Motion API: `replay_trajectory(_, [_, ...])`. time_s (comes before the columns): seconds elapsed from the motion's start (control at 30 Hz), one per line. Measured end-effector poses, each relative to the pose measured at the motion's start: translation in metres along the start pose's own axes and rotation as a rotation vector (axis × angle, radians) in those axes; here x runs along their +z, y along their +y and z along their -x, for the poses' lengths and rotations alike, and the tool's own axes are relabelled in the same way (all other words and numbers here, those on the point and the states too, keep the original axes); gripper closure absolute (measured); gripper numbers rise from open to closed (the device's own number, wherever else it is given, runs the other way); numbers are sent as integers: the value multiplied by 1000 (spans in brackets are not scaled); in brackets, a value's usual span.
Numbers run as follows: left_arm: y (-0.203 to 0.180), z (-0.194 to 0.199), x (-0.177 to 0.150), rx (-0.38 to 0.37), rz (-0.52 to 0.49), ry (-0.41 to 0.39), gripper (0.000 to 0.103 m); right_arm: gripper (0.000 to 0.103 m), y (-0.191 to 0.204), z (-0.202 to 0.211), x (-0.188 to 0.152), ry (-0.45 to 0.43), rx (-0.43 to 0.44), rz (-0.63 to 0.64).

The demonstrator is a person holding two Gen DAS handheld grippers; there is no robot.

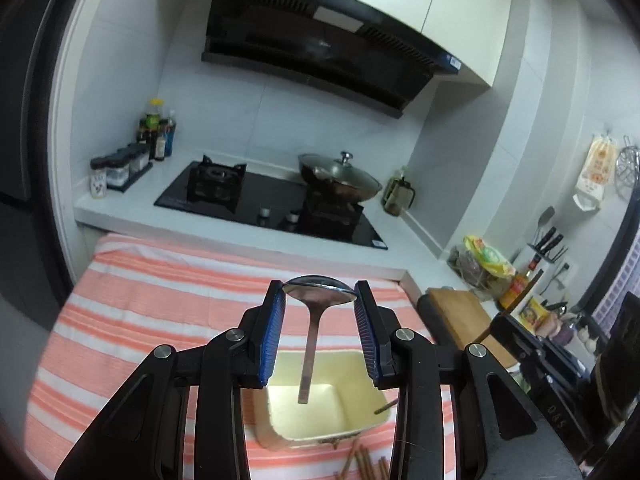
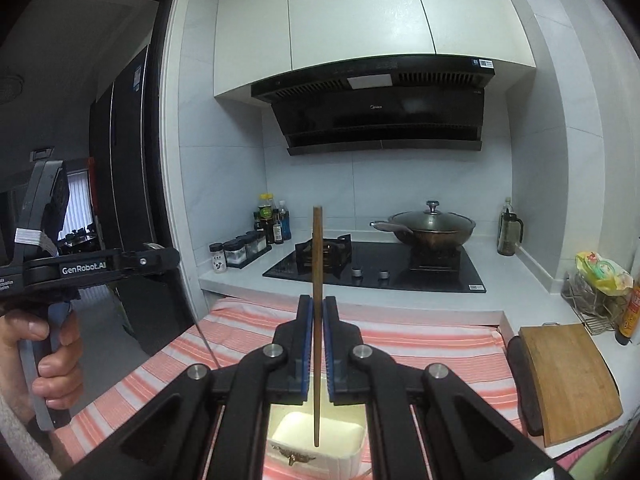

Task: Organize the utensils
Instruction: 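Lift and carry the spoon with the left tool while the right tool carries the chopstick over the cream box, then open the left tool dropping the spoon into the box while the right tool releases the chopstick, then move both tools back down to the remaining spoon and chopsticks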

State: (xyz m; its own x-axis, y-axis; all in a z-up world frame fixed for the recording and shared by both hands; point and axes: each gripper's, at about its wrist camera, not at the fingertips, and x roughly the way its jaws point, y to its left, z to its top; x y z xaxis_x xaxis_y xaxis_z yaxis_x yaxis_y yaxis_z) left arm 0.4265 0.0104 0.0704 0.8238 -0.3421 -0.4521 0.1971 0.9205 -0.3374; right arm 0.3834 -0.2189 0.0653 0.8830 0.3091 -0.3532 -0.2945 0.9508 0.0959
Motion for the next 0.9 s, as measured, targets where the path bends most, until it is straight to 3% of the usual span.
replay_trajectory(0.1, [-2,-37,-15,8,3,97,68,98,-6,-34,-19,73,-16,-3])
replay_trajectory(0.27, [-4,-90,-49,46,-32,258,68,98,-29,-90,-57,295,9,-80])
replay_trajectory(0.43, [2,-124,-73,87,-18,339,67,97,-42,-123,-80,417,52,-148])
replay_trajectory(0.5, [3,-127,-79,92,-7,347,60,91,-43,-127,-82,426,50,-157])
replay_trajectory(0.53, [5,-123,-79,84,-3,342,53,84,-44,-126,-80,421,55,-165])
replay_trajectory(0.57, [5,-117,-79,76,-7,330,44,66,-45,-122,-79,406,58,-179])
replay_trajectory(0.6, [5,-111,-80,76,-24,317,39,55,-45,-115,-77,381,61,-193])
replay_trajectory(0.73, [5,-65,-94,101,-144,291,26,54,-48,-80,-72,343,55,-175])
replay_trajectory(0.9, [21,2,-173,123,-244,337,16,53,-55,-6,-111,383,-27,-73])
